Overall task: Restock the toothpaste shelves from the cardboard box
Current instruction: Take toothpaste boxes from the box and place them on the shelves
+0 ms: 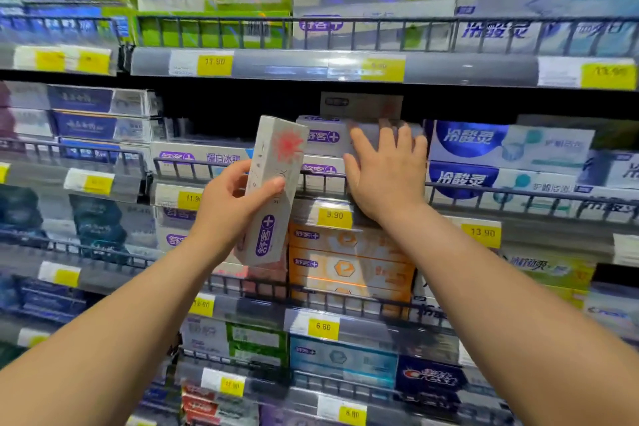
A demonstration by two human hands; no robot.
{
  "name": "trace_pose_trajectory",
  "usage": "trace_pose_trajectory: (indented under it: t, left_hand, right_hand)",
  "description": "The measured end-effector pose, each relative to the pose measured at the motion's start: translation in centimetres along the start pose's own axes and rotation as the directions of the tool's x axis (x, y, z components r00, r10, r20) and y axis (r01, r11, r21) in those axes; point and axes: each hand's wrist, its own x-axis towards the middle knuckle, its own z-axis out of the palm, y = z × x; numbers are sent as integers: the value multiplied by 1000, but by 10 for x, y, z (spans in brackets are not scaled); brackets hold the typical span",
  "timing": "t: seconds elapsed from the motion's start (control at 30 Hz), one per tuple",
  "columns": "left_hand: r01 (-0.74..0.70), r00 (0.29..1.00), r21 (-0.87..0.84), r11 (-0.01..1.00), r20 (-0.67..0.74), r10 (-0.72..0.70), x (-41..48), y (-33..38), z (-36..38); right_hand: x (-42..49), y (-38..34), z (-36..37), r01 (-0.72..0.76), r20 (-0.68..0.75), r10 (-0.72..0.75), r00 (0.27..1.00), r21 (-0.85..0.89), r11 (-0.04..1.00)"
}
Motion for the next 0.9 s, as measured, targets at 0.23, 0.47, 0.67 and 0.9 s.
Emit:
trace_pose_trajectory:
  t: [0.23,0.47,0.67,0.9]
  left_hand:
    - [-26,999,43,999,37,25,-2,1,-4]
    - [-480,872,423,769,129,473,8,34,32]
    - [-693,666,637,338,388,637,50,55,92]
    - [-582,773,725,370,352,528,66,61,123]
  right_hand:
    - [14,-9,-12,-118,244,96,965,79,990]
    - [-34,32,-12,-232,-92,260,961,238,943]
    - [-53,82,-27,-340,-126,375,918,234,911]
    - [-68,95,-26,-365,-108,397,911,235,901]
